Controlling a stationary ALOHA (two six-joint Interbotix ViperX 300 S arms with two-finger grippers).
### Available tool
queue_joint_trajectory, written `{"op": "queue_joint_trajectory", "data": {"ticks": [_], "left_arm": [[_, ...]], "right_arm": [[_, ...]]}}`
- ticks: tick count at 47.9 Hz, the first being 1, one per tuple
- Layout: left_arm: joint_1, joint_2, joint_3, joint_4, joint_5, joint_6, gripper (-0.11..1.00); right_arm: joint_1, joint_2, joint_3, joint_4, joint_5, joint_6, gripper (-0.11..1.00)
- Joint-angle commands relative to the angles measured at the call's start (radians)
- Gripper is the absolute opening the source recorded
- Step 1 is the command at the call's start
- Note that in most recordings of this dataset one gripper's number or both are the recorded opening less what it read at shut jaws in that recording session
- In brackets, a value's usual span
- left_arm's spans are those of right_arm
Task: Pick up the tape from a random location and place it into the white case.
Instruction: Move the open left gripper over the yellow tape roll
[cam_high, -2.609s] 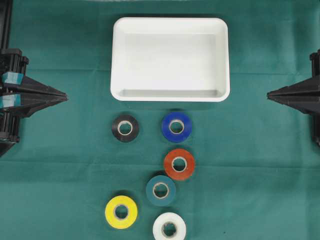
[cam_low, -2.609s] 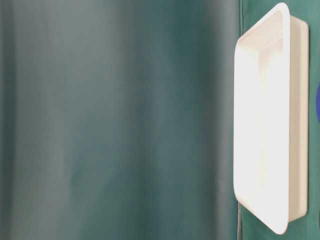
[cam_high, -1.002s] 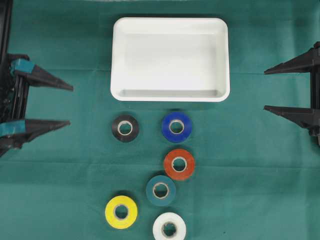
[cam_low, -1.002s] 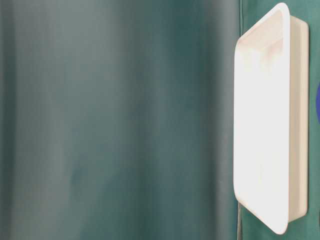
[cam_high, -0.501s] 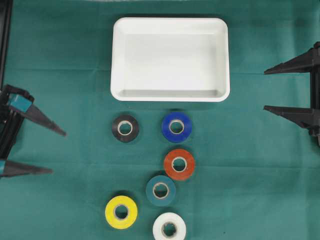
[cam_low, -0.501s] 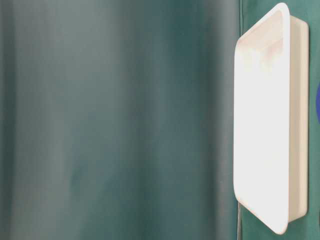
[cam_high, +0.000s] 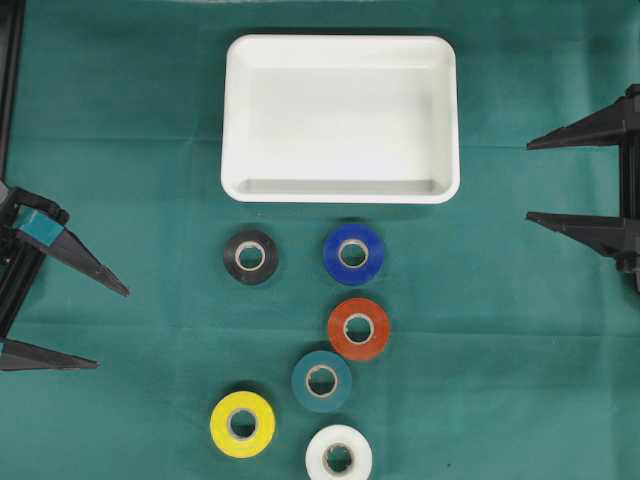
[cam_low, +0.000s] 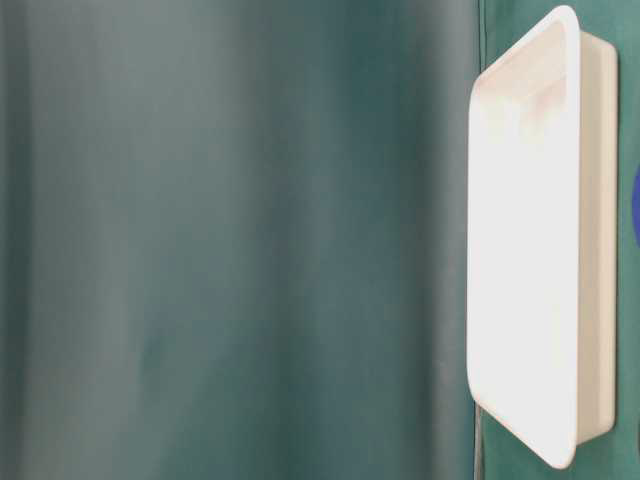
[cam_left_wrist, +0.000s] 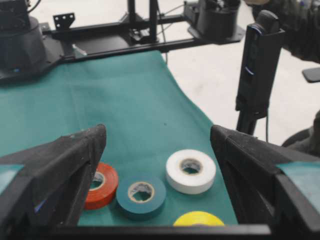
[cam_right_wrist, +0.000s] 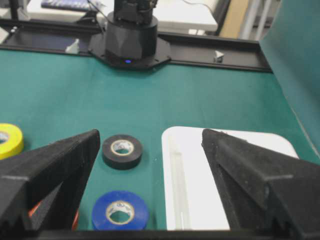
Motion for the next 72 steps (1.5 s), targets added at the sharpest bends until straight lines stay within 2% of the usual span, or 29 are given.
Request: {"op": "queue_joint_trajectory", "data": {"ticks": [1, 32, 41, 51, 60, 72], "left_arm": [[-0.003, 0.032, -0.043, 0.000, -0.014, -0.002, 0.97], [-0.028, 0.443, -0.337, -0.002, -0.011, 0.009, 0.97], [-0.028, 0.499, -0.399, 0.000, 0.058, 0.008, 0.97], [-0.028, 0.503, -0.420, -0.002, 0.138, 0.005, 0.97], [-0.026, 0.528, -0.476, -0.002, 0.282, 0.005, 0.97], [-0.015, 0.612, -0.632, 0.005, 0.638, 0.005, 0.97]], "right_arm": [[-0.002, 0.008, -0.029, 0.003, -0.005, 0.002, 0.91], [-0.002, 0.014, -0.032, 0.002, -0.005, 0.002, 0.91], [-0.002, 0.014, -0.032, 0.002, -0.005, 0.002, 0.91], [-0.002, 0.014, -0.034, 0.002, -0.005, 0.002, 0.91], [-0.002, 0.014, -0.034, 0.003, -0.003, 0.003, 0.91], [0.000, 0.014, -0.040, 0.002, 0.018, 0.003, 0.91]]}}
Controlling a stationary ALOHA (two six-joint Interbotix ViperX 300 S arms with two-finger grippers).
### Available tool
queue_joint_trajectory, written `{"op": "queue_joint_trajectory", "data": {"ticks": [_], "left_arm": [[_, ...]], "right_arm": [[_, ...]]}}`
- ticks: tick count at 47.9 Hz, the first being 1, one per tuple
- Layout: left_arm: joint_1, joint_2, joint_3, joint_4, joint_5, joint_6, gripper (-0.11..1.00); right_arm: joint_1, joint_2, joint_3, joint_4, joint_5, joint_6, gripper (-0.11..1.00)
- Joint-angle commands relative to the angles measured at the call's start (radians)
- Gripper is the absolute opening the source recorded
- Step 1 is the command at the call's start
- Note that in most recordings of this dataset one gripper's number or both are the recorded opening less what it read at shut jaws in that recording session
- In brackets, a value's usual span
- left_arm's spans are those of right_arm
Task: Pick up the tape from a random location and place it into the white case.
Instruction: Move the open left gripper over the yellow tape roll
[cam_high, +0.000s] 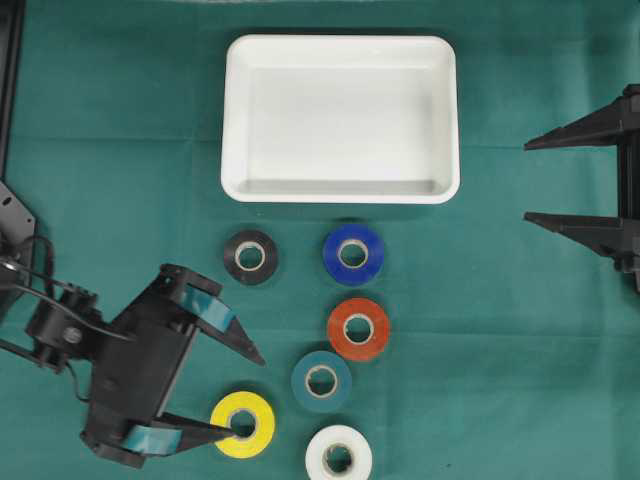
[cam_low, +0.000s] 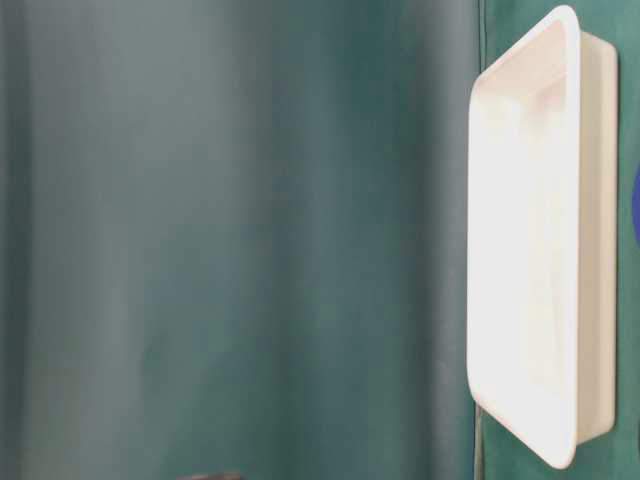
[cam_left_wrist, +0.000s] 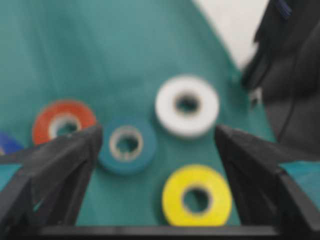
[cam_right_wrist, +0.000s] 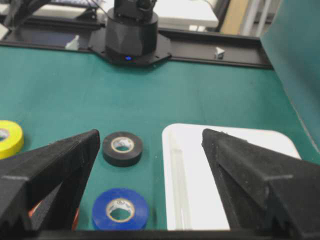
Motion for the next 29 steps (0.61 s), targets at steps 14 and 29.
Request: {"op": "queue_joint_trajectory", "data": {"ticks": [14, 29], "left_arm": [[0.009, 0.126, -0.252, 0.011, 0.387, 0.000, 0.97], [0.009, 0.178, -0.325, 0.015, 0.522, 0.000, 0.97]], "right_arm": [[-0.002, 0.006, -0.029, 0.000, 0.018, 0.002, 0.91], [-0.002, 0.006, -0.031, 0.000, 0.041, 0.002, 0.91]]}}
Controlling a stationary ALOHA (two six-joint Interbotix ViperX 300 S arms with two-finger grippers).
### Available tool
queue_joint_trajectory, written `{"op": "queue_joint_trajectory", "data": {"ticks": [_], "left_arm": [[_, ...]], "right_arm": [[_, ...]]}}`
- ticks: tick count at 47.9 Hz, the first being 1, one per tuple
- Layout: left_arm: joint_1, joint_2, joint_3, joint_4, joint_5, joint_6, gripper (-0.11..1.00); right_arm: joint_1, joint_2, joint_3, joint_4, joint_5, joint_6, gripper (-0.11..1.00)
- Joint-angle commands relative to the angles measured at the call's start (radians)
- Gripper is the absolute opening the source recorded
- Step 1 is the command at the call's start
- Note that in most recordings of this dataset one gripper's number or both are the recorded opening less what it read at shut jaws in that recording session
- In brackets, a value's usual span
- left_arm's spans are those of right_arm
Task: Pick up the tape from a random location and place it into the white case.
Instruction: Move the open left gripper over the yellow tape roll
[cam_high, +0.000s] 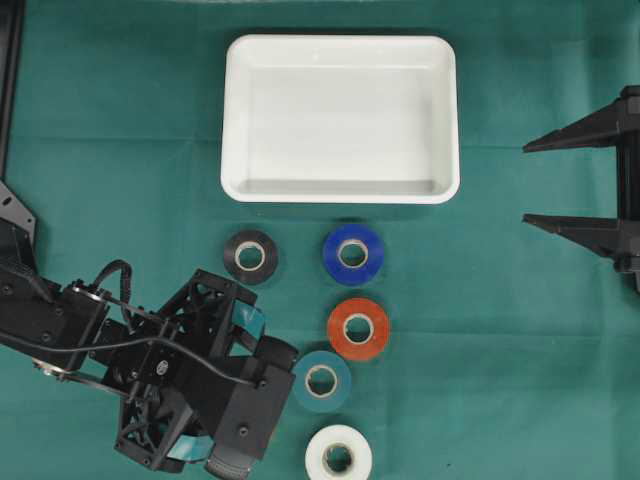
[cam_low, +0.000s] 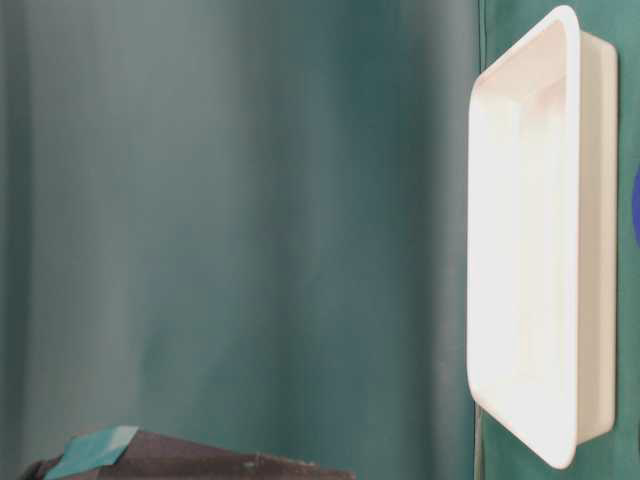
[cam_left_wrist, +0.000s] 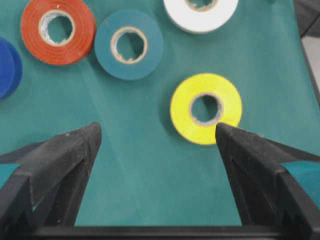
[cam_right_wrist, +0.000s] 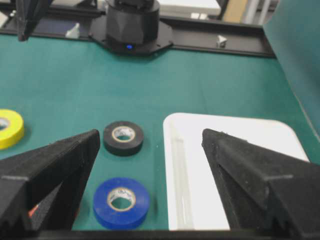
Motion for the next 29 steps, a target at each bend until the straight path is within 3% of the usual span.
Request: {"op": "queue_joint_trajectory", "data": {"ticks": [1, 29], "left_arm": [[0.002, -0.011, -0.026, 0.003, 0.000, 0.000, 0.97], [0.003, -0.011, -0.026, 0.003, -0.002, -0.002, 0.94]], "right_arm": [[0.000, 0.008, -0.028, 0.000, 0.002, 0.000, 0.91], [-0.002, 0.006, -0.028, -0.002, 0.006, 0.000, 0.91]]}}
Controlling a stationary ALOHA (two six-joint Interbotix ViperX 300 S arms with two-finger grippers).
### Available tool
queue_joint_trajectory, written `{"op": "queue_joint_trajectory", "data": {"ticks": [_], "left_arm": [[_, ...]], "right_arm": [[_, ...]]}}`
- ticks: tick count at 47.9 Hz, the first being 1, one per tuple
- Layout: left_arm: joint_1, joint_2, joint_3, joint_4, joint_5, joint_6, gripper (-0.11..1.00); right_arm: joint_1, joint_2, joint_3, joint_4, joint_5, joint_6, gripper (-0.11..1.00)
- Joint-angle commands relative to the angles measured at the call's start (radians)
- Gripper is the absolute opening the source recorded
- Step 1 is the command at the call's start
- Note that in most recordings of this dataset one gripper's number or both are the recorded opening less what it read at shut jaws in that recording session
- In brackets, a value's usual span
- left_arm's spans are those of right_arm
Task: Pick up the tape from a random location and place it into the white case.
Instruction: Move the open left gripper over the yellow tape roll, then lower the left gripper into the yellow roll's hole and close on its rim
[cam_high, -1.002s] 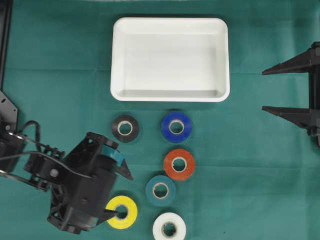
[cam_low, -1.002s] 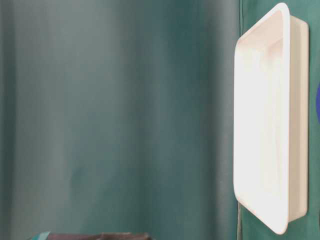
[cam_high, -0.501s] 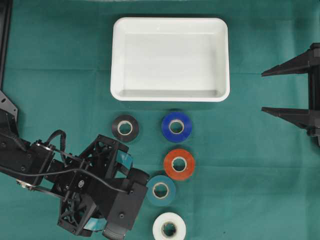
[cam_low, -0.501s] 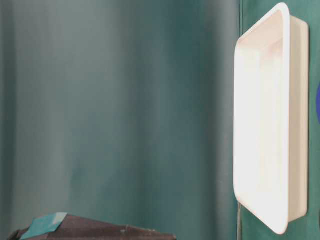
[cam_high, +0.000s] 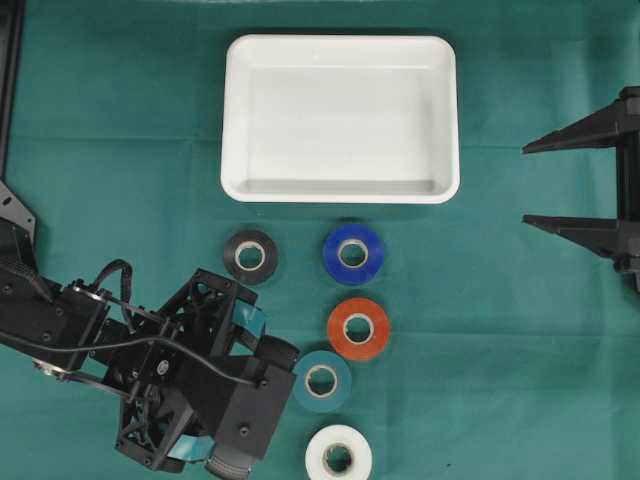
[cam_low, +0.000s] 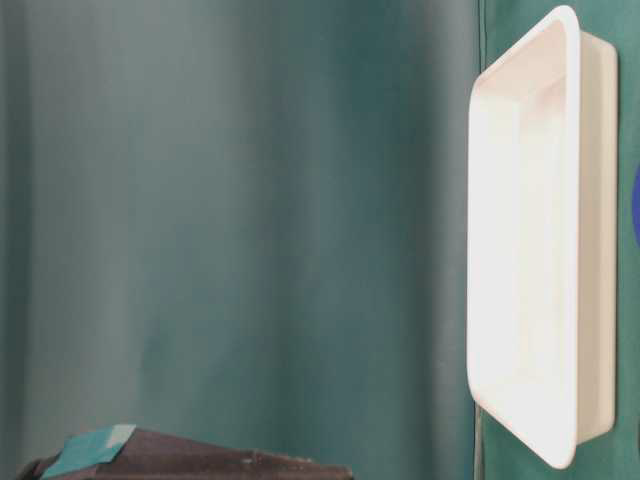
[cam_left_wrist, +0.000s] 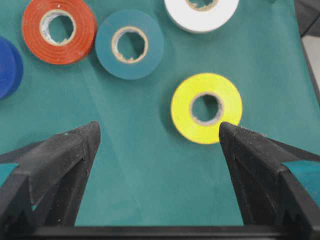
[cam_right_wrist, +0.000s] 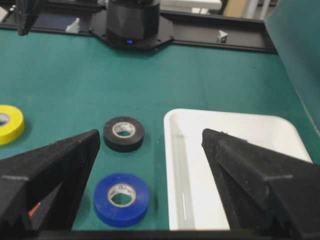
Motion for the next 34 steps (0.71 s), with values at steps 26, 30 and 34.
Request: {"op": "queue_joint_trajectory", "data": {"ticks": [26, 30, 34], "left_arm": [[0.000, 0.020, 0.031, 0.003, -0.100, -0.002, 0.94], [0.002, 0.035, 0.043, 0.003, -0.120, -0.002, 0.94], [0.000, 0.049, 0.051, 0.003, -0.140, 0.000, 0.94]], "right_arm": [[0.000, 0.015, -0.026, -0.003, -0.003, 0.000, 0.91], [0.000, 0.018, -0.026, -0.003, -0.003, 0.000, 0.91], [0.000, 0.021, -0.026, -0.003, -0.003, 0.000, 0.91]]}}
